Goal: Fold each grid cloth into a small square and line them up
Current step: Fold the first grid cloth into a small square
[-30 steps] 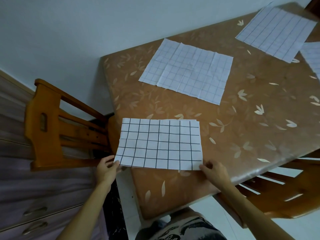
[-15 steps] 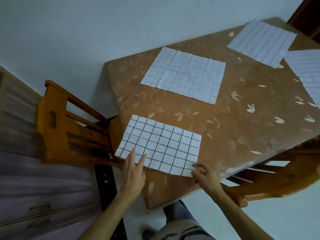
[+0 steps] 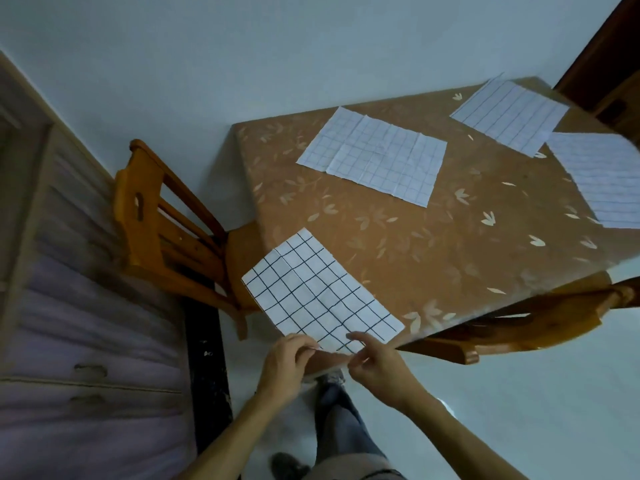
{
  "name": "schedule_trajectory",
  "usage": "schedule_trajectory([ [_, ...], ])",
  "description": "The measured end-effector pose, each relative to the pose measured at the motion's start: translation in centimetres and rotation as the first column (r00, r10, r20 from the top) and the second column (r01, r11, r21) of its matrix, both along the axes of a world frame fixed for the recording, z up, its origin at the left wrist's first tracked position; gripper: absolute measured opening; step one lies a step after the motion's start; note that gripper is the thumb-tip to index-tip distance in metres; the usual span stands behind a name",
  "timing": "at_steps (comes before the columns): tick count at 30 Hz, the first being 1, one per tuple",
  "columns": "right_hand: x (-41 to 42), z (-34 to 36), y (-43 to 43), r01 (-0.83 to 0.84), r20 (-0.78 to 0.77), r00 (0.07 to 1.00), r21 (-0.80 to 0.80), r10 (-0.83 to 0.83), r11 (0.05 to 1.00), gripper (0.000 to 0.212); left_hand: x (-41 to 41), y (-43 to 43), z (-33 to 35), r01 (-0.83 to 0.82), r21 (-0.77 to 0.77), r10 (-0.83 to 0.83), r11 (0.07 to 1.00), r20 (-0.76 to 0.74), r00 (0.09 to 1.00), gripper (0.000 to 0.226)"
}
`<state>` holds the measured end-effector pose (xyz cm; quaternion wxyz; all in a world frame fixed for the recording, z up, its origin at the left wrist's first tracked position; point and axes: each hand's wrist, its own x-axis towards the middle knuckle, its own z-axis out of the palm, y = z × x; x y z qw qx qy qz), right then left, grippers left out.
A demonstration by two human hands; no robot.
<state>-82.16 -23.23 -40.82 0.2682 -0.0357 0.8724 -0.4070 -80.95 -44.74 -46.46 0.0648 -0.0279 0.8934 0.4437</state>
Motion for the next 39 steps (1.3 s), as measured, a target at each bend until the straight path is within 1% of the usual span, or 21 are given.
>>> schedule_trajectory([
  [1, 0.4, -0.5, 0.3, -0.030, -0.104, 0.994, 0.129, 0.043, 0.991, 0.055, 0.6, -0.4, -0.1, -0.016, 0.055, 0.015, 0.998, 0.010, 1.000, 0.023],
  [3, 0.6, -2.1, 0.8, -0.057, -0.329, 0.922, 0.405, 0.204, 0.913, 0.063, 1.6, -1.3, -0.1, -0.045, 0.152, 0.038, 0.987, 0.048, 0.998, 0.039],
  [4, 0.6, -2.5, 1.0, -0.073, -0.359, 0.891, 0.488, 0.276, 0.870, 0.065, 2.1, -1.7, -0.1, -0.066, 0.205, 0.052, 0.977, 0.075, 0.996, 0.045],
  [5, 0.4, -2.4, 1.0, -0.077, -0.354, 0.877, 0.566, 0.326, 0.821, 0.062, 2.4, -2.1, -0.2, -0.087, 0.244, 0.065, 0.966, 0.096, 0.993, 0.048],
  [7, 0.0, -1.7, 0.9, -0.149, -0.277, 0.870, 0.642, 0.409, 0.752, 0.041, 3.0, -2.9, -0.4, -0.111, 0.277, 0.087, 0.954, 0.098, 0.991, 0.048],
  [8, -0.2, -1.5, 1.0, -0.194, -0.239, 0.870, 0.641, 0.432, 0.743, 0.030, 3.3, -3.2, -0.5, -0.119, 0.278, 0.097, 0.953, 0.090, 0.991, 0.047],
  [9, -0.3, -1.3, 1.1, -0.216, -0.220, 0.872, 0.627, 0.436, 0.749, 0.024, 3.4, -3.5, -0.5, -0.127, 0.271, 0.111, 0.954, 0.077, 0.991, 0.046],
  [11, -0.3, -1.0, 1.2, -0.222, -0.227, 0.871, 0.610, 0.436, 0.761, 0.021, 3.5, -3.8, -0.6, -0.144, 0.232, 0.140, 0.962, 0.034, 0.990, 0.050],
  [13, 0.0, -0.5, 1.3, -0.182, -0.240, 0.898, 0.560, 0.369, 0.808, 0.020, 3.3, -3.7, -0.5, -0.153, 0.200, 0.152, 0.968, 0.022, 0.988, 0.050],
  [15, 0.5, 0.0, 1.6, -0.105, -0.267, 0.924, 0.509, 0.273, 0.854, 0.024, 2.9, -3.3, -0.2, -0.157, 0.184, 0.149, 0.970, 0.058, 0.987, 0.043],
  [17, 1.1, 0.3, 2.3, -0.044, -0.300, 0.928, 0.496, 0.219, 0.867, 0.024, 2.4, -2.8, 0.0, -0.163, 0.193, 0.144, 0.968, 0.111, 0.983, 0.033],
  [19, 1.9, 0.3, 3.0, -0.003, -0.312, 0.934, 0.485, 0.176, 0.875, 0.024, 2.0, -2.0, 0.1, -0.160, 0.208, 0.140, 0.965, 0.108, 0.984, 0.028],
  [21, 2.6, 0.1, 3.5, 0.017, -0.321, 0.935, 0.467, 0.151, 0.884, 0.029, 1.8, -1.3, 0.4, -0.151, 0.217, 0.139, 0.964, 0.073, 0.988, 0.029],
  [23, 3.1, -0.1, 4.0, 0.024, -0.325, 0.935, 0.453, 0.140, 0.891, 0.032, 1.6, -0.8, 0.8, -0.142, 0.214, 0.138, 0.967, 0.034, 0.990, 0.036],
  [27, 3.1, -0.2, 4.6, 0.062, -0.270, 0.962, 0.401, 0.053, 0.914, 0.026, 0.5, -0.6, 1.8, -0.132, 0.180, 0.133, 0.975, 0.006, 0.991, 0.038],
  [29, 2.6, 0.0, 4.6, 0.094, -0.229, 0.973, 0.328, -0.017, 0.940, 0.023, -0.3, -0.7, 2.4, -0.146, 0.181, 0.145, 0.973, 0.018, 0.989, 0.029],
  [31, 1.7, 0.3, 4.7, 0.135, -0.185, 0.979, 0.256, -0.088, 0.957, 0.020, -1.1, -0.9, 2.7, -0.178, 0.200, 0.167, 0.964, 0.069, 0.984, 0.018],
  [36, -1.3, 0.5, 4.6, 0.233, -0.086, 0.970, 0.054, -0.228, 0.971, 0.046, -2.3, -1.8, 1.2, -0.366, 0.222, 0.328, 0.904, 0.187, 0.926, 0.003],
  [37, -1.9, 0.4, 4.6, 0.264, -0.053, 0.964, 0.025, -0.262, 0.964, 0.049, -2.6, -2.1, 0.8, -0.396, 0.227, 0.352, 0.890, 0.212, 0.912, 0.004],
  [39, -3.2, -0.4, 4.7, 0.315, 0.017, 0.949, -0.012, -0.315, 0.949, 0.052, -3.3, -2.6, -0.1, -0.453, 0.244, 0.391, 0.858, 0.262, 0.882, 0.014],
])
